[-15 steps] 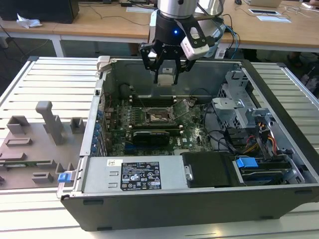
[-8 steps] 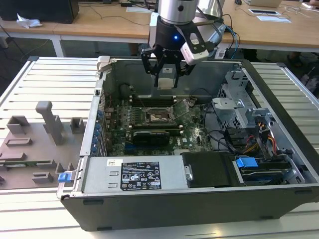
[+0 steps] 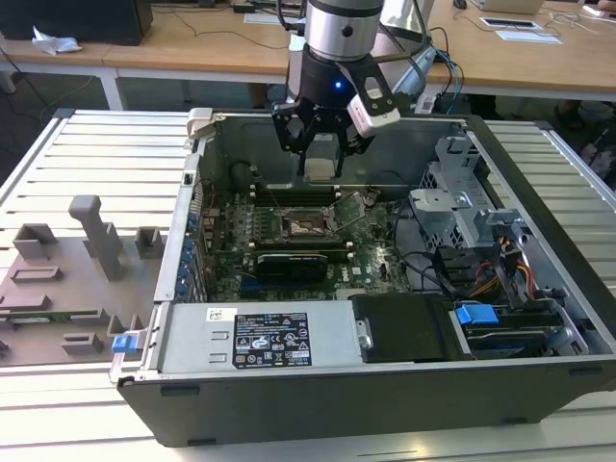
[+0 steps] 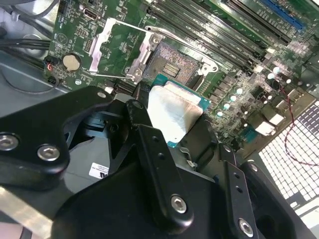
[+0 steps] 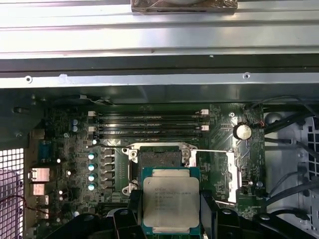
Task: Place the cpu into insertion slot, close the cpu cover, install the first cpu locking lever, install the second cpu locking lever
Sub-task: 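Place the cpu into insertion slot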
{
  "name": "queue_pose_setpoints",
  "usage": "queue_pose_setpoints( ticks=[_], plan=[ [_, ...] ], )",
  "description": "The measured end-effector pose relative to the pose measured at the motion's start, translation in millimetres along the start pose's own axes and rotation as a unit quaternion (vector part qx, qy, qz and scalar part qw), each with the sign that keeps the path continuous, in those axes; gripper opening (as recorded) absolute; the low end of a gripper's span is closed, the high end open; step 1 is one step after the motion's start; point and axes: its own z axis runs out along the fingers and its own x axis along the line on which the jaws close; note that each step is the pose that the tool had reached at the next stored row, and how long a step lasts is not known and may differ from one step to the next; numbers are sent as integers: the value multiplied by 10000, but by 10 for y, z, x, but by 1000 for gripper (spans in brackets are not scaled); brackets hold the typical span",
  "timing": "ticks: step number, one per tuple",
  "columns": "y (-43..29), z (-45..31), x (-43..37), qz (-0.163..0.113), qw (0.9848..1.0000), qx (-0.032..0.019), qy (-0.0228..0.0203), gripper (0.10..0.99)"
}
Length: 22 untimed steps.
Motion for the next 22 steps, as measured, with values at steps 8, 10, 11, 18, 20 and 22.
queue_pose_setpoints(
  ticks=[8,10,11,18,20,22],
  plan=[
    [-5,93,-6,0,10000,0,0,545],
    [-6,126,-8,0,10000,0,0,545],
    [-7,143,-9,0,10000,1,0,545],
    [-10,249,-13,0,10000,4,0,545],
    [-3,275,-14,0,10000,31,1,545],
    [3,307,-14,1,10000,99,-2,545]
  ],
)
